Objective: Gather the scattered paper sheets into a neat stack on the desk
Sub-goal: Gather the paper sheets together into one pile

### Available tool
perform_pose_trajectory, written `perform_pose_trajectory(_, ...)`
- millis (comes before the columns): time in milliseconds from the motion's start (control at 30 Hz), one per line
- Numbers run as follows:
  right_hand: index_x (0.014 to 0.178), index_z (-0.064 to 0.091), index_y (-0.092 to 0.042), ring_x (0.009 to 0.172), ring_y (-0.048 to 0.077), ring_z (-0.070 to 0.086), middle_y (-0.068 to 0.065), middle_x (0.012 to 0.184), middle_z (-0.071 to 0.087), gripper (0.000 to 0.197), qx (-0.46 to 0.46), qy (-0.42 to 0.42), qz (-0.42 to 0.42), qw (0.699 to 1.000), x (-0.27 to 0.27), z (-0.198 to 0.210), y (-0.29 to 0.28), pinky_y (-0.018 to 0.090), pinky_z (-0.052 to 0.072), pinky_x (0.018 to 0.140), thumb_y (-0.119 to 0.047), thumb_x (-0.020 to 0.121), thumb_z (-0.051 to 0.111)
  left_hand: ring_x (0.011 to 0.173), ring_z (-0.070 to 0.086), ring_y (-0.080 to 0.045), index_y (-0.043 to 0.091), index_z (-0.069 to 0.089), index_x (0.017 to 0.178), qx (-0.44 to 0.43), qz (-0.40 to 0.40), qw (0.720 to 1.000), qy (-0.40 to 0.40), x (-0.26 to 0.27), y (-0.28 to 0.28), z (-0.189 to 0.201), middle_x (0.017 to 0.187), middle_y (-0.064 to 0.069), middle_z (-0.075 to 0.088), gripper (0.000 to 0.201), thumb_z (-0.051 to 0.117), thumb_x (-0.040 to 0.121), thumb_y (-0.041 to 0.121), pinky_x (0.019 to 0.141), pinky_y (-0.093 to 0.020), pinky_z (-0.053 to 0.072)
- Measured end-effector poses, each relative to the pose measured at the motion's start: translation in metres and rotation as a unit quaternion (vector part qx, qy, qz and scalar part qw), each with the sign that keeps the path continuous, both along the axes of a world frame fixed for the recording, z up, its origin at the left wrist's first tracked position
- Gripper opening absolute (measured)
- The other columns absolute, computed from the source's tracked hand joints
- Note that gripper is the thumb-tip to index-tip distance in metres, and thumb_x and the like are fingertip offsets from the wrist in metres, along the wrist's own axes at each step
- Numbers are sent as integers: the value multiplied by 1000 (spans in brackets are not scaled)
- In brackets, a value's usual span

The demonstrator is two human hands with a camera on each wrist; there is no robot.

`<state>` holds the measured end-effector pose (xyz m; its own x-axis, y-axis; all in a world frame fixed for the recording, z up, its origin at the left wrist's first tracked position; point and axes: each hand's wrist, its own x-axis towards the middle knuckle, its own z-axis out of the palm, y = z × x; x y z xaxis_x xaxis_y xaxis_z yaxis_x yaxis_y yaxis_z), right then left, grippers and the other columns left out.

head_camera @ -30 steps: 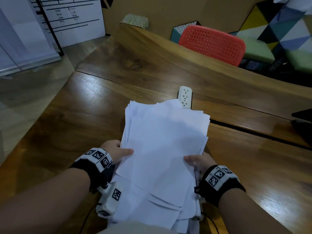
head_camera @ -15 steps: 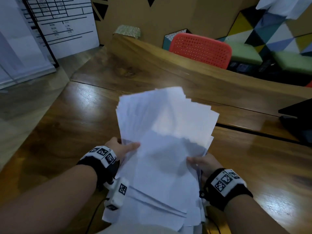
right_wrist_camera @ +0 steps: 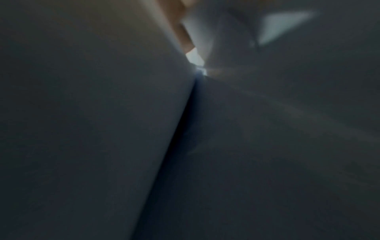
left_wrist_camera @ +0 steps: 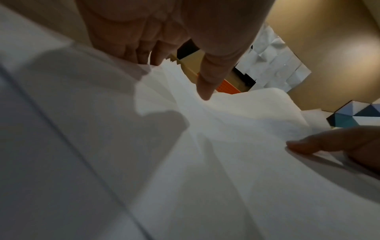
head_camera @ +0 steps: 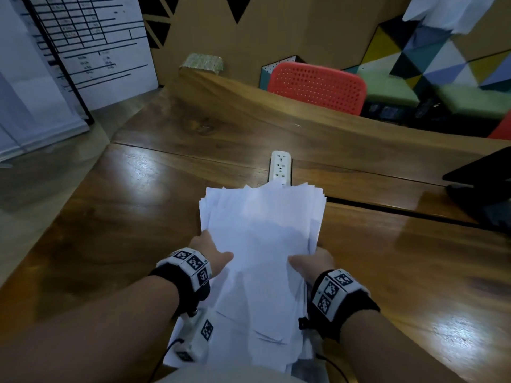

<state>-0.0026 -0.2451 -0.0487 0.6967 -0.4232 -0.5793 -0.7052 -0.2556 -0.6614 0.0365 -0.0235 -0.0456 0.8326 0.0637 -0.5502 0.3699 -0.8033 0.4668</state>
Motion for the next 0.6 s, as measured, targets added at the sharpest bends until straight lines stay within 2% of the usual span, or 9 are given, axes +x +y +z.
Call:
perform_pose_trajectory(100,112,59,-1,92,30,65,13,107,66,49,41,2,-23,999,2,-5,3,37,55,81,-15,67,73,118,53,-27,13,33,136,-20,20,1000,-6,3,4,-1,136,-7,51,68,64,78,32,97,-36,44)
perform_pose_trajectory(167,123,52,2,101,31,63,14,116,63,66,45,20,-44,998,3,-8,4,35,53,82,-17,65,76,125,48,-27,15,22,142,-51,41,998,-5,2,8,-1,144,-7,43,80,66,77,28,102,-37,39)
perform_pose_trajectory(200,126,49,4,105,32,62,15,120,60,68,42,35,-50,997,3,-7,5,33,51,82,-18,67,76,126,47,-28,16,18,144,-64,58,996,-5,1,9,-2,145,-7,41,87,69,75,28,104,-38,39)
perform_pose_trajectory(267,128,48,5,109,32,60,17,124,59,66,30,50,-49,997,3,-8,6,33,51,85,-18,71,74,119,52,-30,15,22,141,-82,114,990,-15,-1,10,-6,138,-9,49,90,75,69,26,102,-42,43)
perform_pose_trajectory(367,121,55,3,102,31,62,14,115,63,57,22,51,-10,998,2,-11,9,34,52,86,-17,71,74,107,58,-33,7,39,129,-78,172,982,11,-1,15,-10,124,-13,58,79,79,64,31,93,-41,48)
perform_pose_trajectory(433,114,61,2,94,29,64,12,103,66,46,31,36,4,999,0,-11,10,32,51,80,-14,72,74,101,59,-34,3,51,122,-84,160,981,72,1,20,-8,120,-15,62,74,77,63,39,91,-40,48)
perform_pose_trajectory(500,108,64,1,89,29,64,10,95,66,37,37,14,13,999,-1,-11,10,31,51,78,-10,73,73,98,59,-31,-1,57,118,-136,140,975,108,1,20,-4,121,-17,63,62,77,70,32,87,-36,47)
perform_pose_trajectory(600,105,64,-3,87,28,65,7,92,66,33,41,3,18,999,-6,-11,10,31,51,77,-10,73,71,89,55,-24,0,59,115,-140,70,984,87,0,14,6,118,-15,64,47,72,78,26,78,-30,42)
